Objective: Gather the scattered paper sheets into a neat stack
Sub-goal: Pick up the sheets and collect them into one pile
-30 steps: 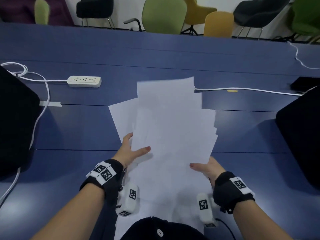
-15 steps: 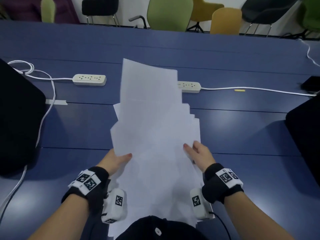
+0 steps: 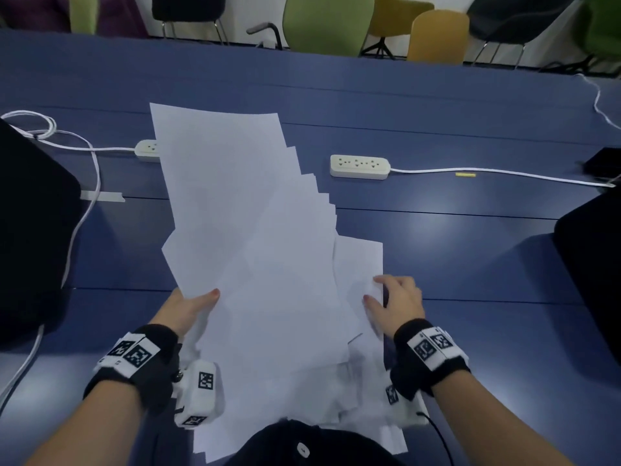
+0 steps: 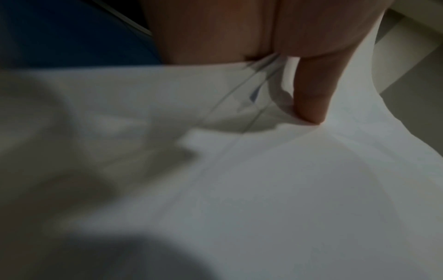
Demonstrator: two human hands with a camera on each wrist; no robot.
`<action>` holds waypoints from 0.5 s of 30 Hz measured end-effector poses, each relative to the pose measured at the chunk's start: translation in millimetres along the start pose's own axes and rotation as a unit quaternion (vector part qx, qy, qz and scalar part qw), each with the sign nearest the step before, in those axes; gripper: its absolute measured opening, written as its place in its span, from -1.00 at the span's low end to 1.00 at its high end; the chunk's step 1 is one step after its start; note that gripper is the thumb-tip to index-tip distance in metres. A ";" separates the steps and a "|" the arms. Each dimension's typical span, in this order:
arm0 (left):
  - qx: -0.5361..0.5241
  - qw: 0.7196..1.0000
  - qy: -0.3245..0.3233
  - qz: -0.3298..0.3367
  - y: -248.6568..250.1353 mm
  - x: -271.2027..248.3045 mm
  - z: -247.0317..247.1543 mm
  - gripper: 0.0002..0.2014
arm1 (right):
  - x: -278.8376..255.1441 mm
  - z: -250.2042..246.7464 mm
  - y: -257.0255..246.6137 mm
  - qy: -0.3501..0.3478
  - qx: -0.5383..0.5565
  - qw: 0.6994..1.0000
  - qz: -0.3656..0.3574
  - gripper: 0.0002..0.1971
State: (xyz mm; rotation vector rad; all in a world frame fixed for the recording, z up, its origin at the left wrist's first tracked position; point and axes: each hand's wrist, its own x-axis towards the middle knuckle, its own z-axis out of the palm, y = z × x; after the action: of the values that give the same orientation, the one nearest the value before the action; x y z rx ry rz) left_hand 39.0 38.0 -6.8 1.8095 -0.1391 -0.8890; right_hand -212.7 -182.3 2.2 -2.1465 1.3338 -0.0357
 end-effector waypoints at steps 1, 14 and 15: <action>-0.006 1.000 -0.003 -0.004 2.7 -1.6 2.0 -0.56 | 6.1 -2.4 -4.3 0.015 -0.024 0.999 0.019 -0.54; -0.048 0.998 -0.024 -0.025 1.7 -4.6 3.5 -0.58 | 29.1 14.6 -50.2 -0.073 -0.066 0.990 0.103 -0.33; -0.053 0.998 -0.024 -0.027 1.8 -3.6 2.8 -0.57 | 28.9 12.5 -51.7 -0.085 -0.061 0.988 0.112 -0.37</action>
State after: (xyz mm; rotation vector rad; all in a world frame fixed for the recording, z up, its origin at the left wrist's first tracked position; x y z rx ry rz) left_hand 35.2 36.9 -3.9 1.7003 -0.0716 -0.9602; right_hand -152.7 -184.0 9.8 -2.0324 1.4984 0.3200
